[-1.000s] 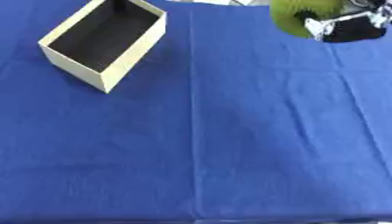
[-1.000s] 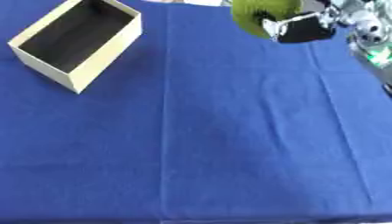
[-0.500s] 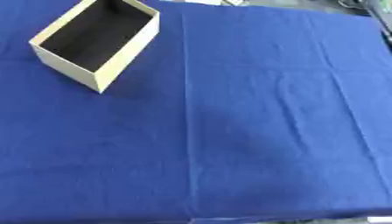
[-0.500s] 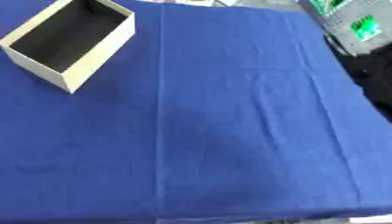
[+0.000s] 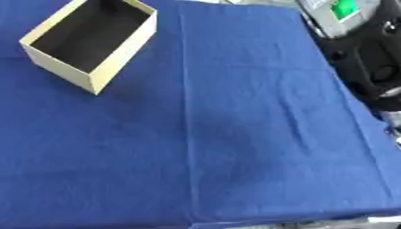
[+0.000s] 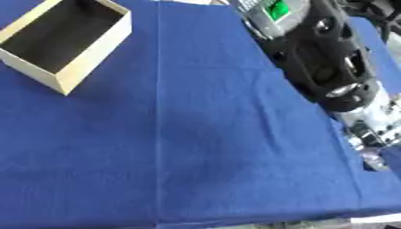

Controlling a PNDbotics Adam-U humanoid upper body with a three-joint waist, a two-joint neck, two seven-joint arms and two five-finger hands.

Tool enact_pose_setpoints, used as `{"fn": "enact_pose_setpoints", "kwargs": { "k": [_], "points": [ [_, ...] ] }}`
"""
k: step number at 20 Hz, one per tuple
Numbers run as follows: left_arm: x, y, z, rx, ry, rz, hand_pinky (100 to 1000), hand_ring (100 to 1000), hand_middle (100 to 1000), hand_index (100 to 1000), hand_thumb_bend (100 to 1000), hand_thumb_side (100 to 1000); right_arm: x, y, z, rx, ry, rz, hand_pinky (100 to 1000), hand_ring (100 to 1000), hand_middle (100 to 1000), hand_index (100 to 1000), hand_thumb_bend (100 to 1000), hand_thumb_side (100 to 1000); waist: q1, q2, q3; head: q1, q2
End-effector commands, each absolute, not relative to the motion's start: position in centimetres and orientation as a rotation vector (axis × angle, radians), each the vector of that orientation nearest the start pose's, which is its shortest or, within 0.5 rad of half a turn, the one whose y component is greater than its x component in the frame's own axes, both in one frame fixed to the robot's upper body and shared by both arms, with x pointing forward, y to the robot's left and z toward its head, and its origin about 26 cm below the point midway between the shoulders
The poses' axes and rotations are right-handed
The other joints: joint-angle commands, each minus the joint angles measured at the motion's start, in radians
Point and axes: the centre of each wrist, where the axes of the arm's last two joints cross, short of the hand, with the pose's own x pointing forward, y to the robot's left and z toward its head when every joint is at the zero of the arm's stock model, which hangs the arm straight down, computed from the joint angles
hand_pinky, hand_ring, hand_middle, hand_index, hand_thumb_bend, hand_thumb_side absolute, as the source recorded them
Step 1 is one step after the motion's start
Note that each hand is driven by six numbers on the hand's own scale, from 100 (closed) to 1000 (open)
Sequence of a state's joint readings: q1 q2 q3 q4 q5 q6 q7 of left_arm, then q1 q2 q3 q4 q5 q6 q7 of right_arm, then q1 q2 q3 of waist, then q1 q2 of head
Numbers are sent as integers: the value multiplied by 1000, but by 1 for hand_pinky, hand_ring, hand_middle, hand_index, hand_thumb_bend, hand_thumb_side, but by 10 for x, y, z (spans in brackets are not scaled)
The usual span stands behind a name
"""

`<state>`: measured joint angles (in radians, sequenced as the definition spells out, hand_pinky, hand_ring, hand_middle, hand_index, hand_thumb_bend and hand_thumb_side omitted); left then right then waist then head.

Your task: Pick up objects on the table and place them in the box.

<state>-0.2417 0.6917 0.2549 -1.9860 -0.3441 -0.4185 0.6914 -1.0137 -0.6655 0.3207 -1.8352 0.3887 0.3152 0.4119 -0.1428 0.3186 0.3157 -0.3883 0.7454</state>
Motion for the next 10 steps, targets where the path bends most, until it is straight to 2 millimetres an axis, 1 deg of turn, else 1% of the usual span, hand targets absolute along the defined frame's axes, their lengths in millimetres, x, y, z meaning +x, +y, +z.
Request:
{"fn": "enact_pose_setpoints", "kwargs": {
  "k": [1, 5, 10],
  "points": [
    [275, 367, 274, -1195, 2910, 117, 780, 612, 637, 656, 394, 355, 335, -166, 381, -785, -2031, 1369, 603, 521, 386, 603, 100, 100, 6, -13, 5, -8, -13],
    [275, 366, 276, -1184, 2909, 117, 781, 612, 636, 656, 393, 355, 356, -142, 373, -762, -1993, 1371, 606, 524, 386, 603, 100, 100, 1, -9, 15, -16, -17],
    [276, 364, 278, -1170, 2908, 109, 781, 611, 636, 655, 391, 358, 380, -130, 363, -764, -1968, 1377, 607, 526, 386, 606, 100, 100, -6, -4, 29, -26, -20]
  ]
}}
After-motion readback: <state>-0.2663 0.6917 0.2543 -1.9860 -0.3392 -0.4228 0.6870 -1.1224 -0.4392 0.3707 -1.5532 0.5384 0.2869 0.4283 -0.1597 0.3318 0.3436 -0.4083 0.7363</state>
